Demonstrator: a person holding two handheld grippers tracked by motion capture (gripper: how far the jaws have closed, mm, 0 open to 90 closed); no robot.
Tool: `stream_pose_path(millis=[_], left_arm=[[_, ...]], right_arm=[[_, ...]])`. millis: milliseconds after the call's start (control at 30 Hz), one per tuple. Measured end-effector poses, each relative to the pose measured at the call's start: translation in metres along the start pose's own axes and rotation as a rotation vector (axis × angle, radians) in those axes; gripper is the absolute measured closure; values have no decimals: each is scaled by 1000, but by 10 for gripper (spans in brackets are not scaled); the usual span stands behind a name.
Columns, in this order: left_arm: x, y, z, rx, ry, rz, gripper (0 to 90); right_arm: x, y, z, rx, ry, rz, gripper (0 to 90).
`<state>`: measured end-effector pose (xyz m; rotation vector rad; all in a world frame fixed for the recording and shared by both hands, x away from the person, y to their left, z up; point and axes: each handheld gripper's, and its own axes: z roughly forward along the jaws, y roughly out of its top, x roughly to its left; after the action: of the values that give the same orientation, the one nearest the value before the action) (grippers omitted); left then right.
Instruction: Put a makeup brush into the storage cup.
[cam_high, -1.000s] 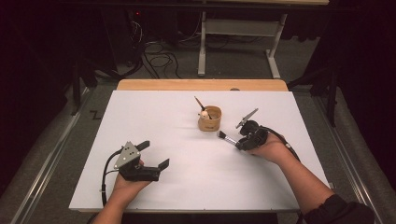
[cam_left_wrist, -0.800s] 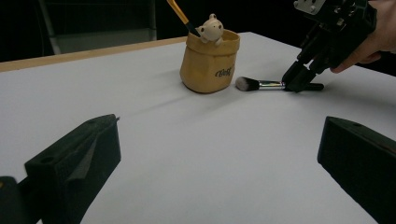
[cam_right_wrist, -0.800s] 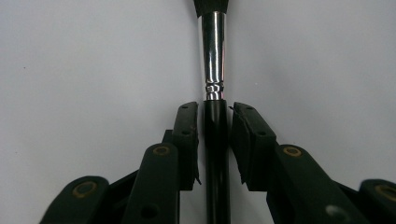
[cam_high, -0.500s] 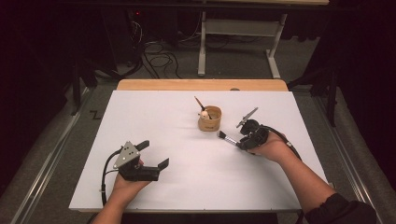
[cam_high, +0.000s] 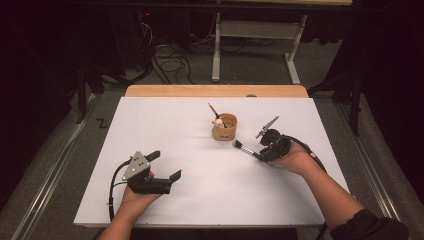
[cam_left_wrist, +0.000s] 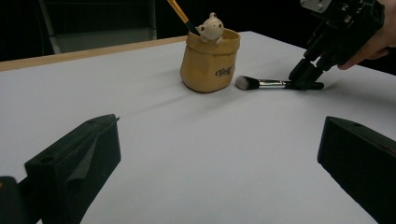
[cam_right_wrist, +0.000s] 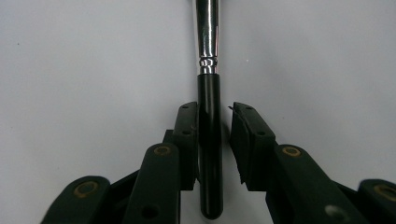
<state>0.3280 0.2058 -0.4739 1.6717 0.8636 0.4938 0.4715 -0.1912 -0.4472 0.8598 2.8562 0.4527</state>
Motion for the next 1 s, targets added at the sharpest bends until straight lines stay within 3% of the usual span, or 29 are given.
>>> stream_pose_path(millis=[1000], left_arm=[[0,0,-1,-4,-1,0,0]], right_arm=[[5,8,5,38,-6,-52,796]])
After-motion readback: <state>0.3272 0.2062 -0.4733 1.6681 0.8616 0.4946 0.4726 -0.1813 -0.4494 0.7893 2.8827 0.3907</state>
